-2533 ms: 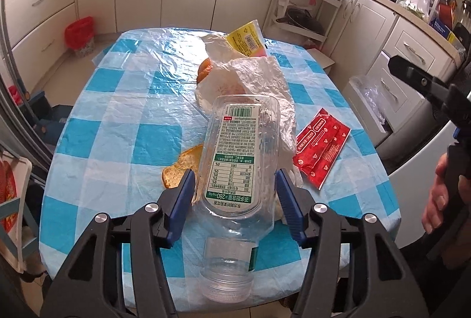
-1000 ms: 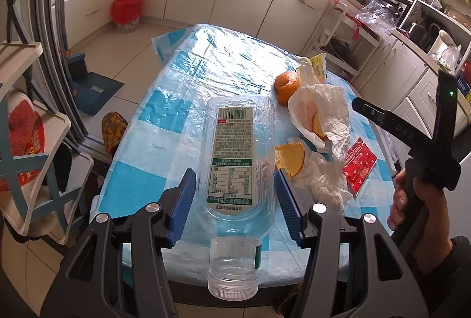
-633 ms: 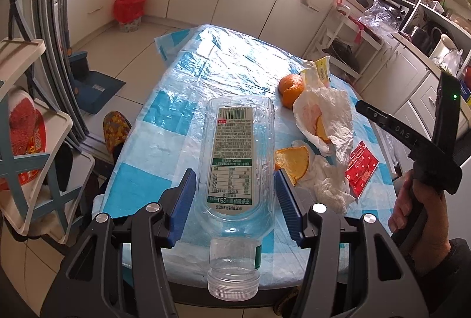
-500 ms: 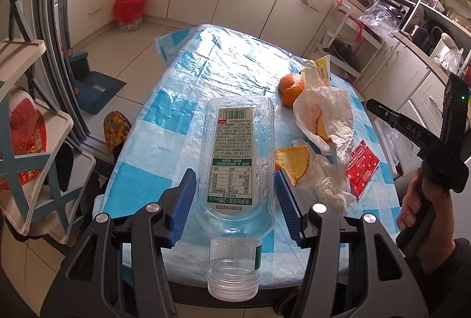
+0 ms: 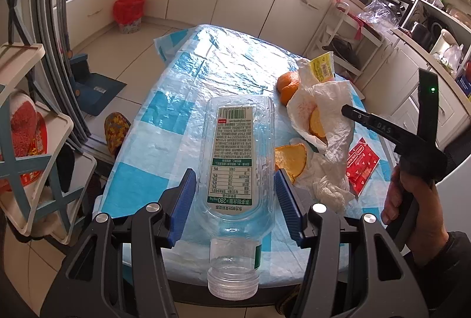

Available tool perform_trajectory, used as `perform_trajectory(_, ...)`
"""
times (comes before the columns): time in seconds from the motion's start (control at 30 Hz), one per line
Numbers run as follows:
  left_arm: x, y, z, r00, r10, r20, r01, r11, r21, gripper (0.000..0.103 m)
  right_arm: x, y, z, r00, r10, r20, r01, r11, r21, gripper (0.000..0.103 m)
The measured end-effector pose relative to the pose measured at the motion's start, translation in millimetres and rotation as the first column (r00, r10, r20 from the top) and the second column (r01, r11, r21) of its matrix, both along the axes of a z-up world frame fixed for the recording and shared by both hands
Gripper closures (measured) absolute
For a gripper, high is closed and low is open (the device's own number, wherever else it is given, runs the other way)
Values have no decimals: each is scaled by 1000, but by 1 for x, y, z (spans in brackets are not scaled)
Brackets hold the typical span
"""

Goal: Collect trash
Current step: 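Grasp the white tissue with the right tool while the left tool holds the bottle, then carry the bottle and tissue to the yellow bucket and release both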

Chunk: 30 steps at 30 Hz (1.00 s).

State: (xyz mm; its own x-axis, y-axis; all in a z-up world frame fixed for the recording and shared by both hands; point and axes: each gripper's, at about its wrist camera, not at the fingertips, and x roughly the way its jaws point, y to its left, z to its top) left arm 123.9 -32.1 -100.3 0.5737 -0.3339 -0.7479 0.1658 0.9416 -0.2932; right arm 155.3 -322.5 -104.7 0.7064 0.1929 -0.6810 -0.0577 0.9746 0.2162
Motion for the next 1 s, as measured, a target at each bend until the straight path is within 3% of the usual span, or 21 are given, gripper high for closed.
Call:
perform_trajectory(0.5,-14,-10,24,999,-15,50,15,1000,-2,51,-69,-56,59,982,-52,183,23,987,158,100)
perform_trajectory(1.0,-36,-35,55,992,-74,107,75,997,-9,51,-116,-114,70,956,-187,226,144,970,195,100)
